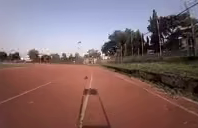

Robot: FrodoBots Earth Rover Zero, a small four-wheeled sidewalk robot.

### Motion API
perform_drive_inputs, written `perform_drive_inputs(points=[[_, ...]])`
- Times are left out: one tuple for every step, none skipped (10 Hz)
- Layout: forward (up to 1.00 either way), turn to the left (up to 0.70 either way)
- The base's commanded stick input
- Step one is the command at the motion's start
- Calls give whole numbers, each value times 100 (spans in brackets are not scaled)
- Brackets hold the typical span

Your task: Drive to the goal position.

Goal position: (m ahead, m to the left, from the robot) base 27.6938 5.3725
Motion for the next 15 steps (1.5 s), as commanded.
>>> perform_drive_inputs(points=[[70,0],[70,0],[70,0],[70,0],[70,0],[70,0],[70,0],[70,0],[70,0],[70,0],[70,0],[70,0],[70,0],[70,0],[70,0]])
